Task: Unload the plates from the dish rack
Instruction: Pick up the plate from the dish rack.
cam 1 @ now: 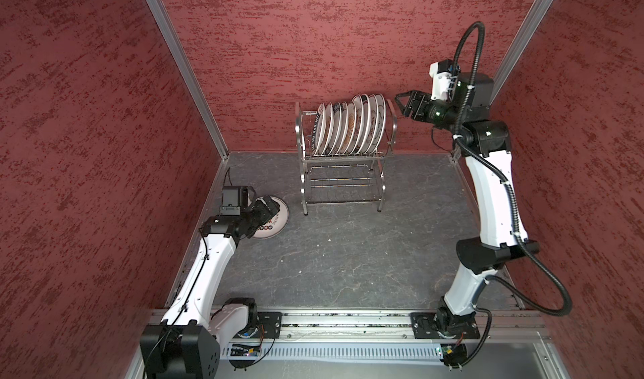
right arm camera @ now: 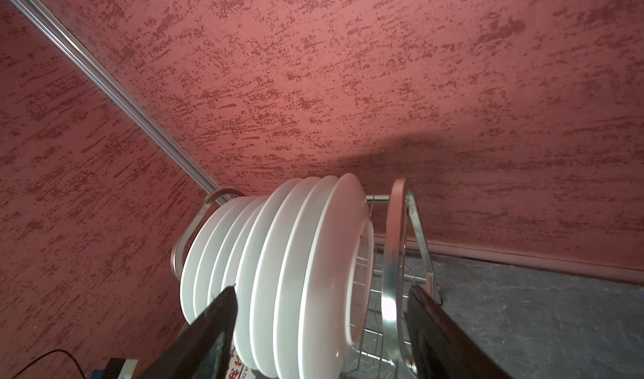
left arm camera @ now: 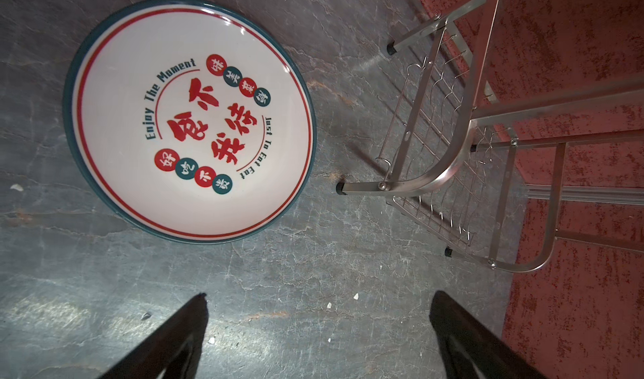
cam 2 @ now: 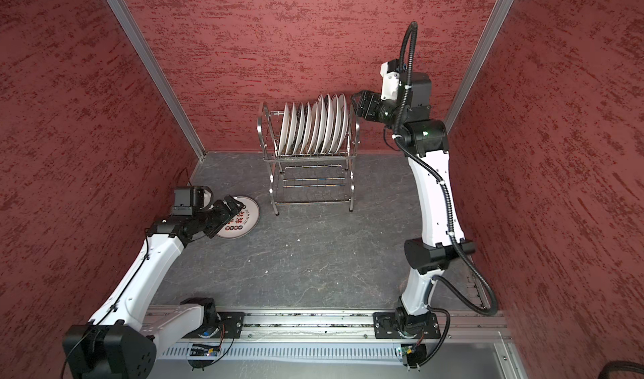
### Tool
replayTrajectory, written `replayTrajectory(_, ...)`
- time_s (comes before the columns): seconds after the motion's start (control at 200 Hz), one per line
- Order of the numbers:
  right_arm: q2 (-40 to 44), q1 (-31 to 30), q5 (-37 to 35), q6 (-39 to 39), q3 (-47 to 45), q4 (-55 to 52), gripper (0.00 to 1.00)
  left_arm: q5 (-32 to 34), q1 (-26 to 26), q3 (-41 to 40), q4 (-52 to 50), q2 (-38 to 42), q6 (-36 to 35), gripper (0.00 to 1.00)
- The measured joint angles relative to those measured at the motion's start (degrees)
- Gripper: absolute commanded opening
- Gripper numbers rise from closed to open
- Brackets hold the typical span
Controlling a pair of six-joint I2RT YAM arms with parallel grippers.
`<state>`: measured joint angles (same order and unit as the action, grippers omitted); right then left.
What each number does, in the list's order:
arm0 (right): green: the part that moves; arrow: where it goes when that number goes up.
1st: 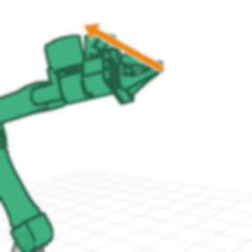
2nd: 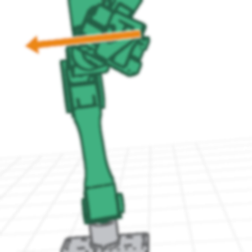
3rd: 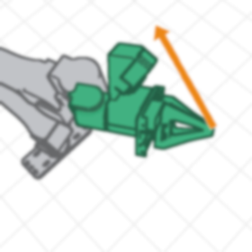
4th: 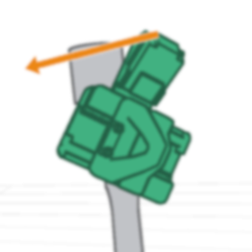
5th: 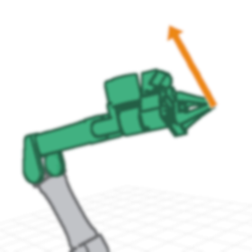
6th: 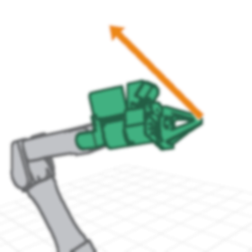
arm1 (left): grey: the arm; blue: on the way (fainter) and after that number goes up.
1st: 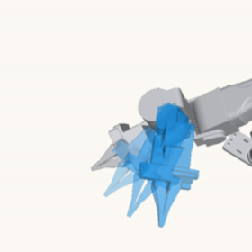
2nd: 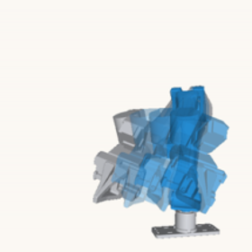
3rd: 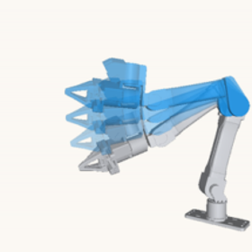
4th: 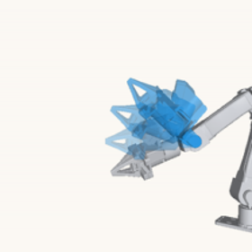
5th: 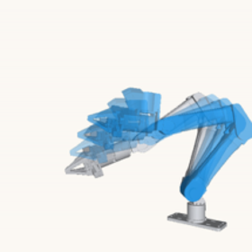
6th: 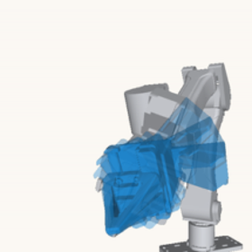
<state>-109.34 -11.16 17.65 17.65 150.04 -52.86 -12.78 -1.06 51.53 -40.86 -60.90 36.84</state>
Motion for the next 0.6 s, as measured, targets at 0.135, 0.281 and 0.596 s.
replayTrajectory(0.135, -3.7, -1.4, -1.4, -0.7, 4.7, -5.4, 0.7, 0.7, -2.3, 0.3, -0.7, -1.0, 0.2, 1.0)
replayTrajectory(0.281, -3.9, -3.0, -5.5, -2.1, 3.6, -8.1, 0.68, 4.1, -5.3, 0.3, -0.7, -0.9, 1.3, 0.99)
replayTrajectory(0.596, -3.5, -5.7, -11.6, -4.0, -0.9, -8.2, 0.59, 7.0, -8.8, 0.3, -0.2, 1.2, 1.9, 0.99)
